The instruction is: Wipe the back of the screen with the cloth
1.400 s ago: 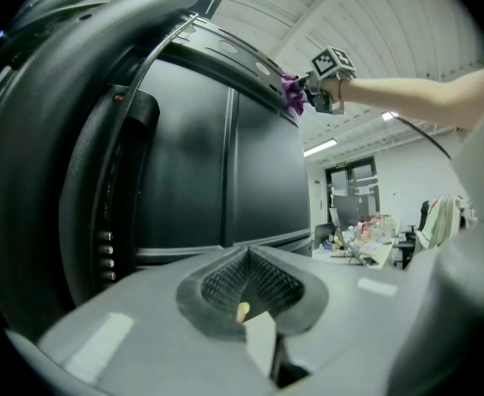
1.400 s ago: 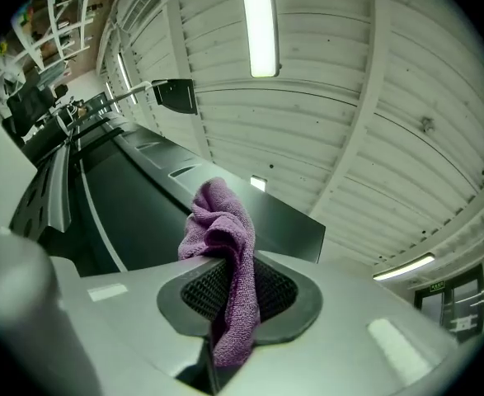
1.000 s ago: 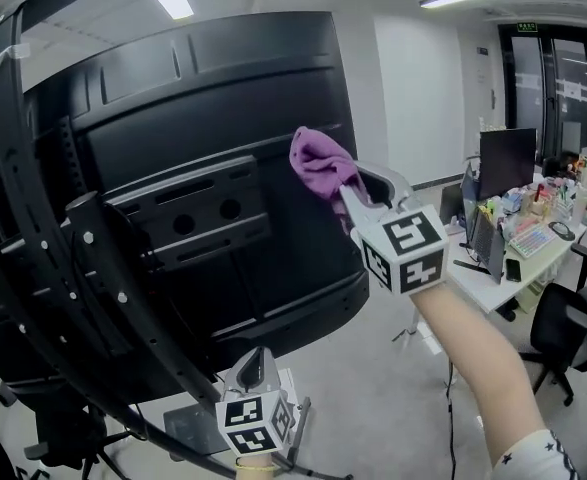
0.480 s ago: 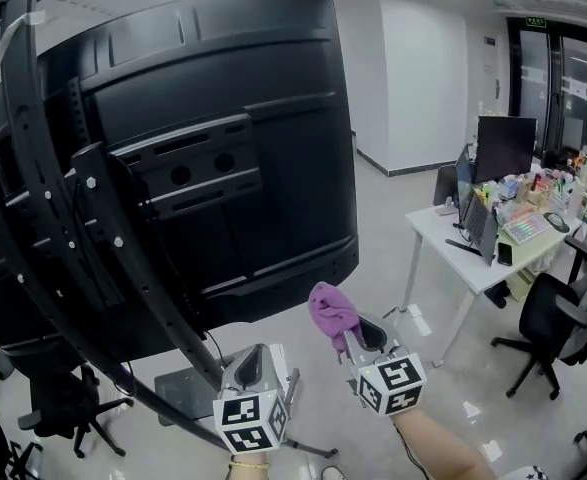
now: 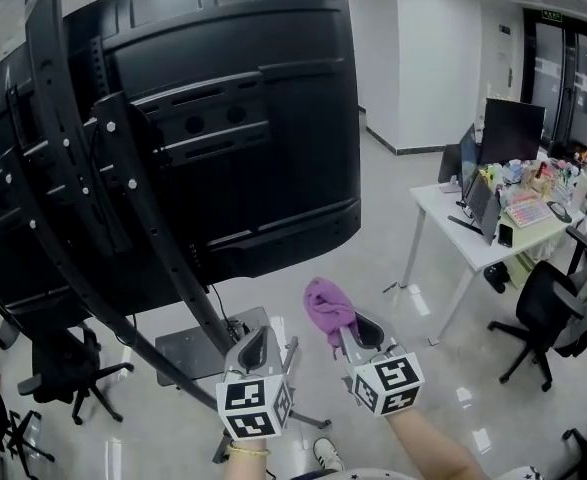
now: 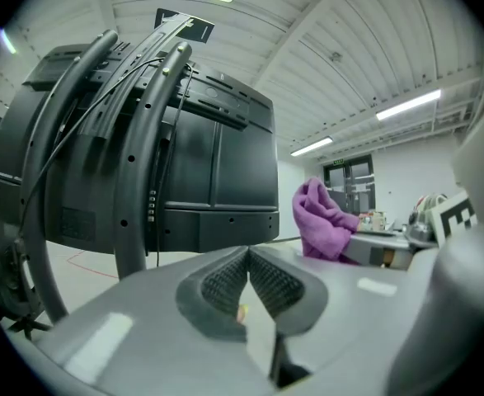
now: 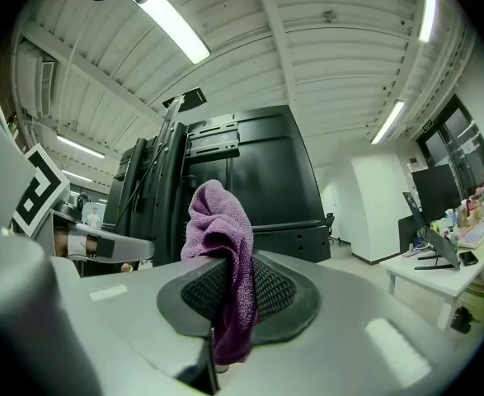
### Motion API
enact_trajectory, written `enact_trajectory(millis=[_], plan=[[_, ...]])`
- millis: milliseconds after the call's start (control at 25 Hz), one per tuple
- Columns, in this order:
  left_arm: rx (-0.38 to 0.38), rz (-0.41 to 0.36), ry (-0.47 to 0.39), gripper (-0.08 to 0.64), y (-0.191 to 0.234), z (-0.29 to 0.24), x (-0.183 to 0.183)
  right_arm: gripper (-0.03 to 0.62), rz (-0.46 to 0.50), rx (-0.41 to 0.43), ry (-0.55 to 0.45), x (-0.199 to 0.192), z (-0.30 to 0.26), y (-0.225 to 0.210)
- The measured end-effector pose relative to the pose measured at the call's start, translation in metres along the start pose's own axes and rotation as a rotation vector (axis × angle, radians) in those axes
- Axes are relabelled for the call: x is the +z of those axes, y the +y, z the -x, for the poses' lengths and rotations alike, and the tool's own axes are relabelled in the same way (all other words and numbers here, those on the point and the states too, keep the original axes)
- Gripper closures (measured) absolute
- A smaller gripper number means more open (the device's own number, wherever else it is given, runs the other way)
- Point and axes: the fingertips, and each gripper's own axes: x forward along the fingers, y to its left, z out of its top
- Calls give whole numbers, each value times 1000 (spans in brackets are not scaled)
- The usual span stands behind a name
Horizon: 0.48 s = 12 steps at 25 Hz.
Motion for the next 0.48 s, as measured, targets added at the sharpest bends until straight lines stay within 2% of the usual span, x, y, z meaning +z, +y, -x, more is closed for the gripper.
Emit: enact_trajectory(millis=[480], plan=[[3, 11, -9, 552, -10, 50, -4, 544, 21, 27, 10, -1, 45, 34]])
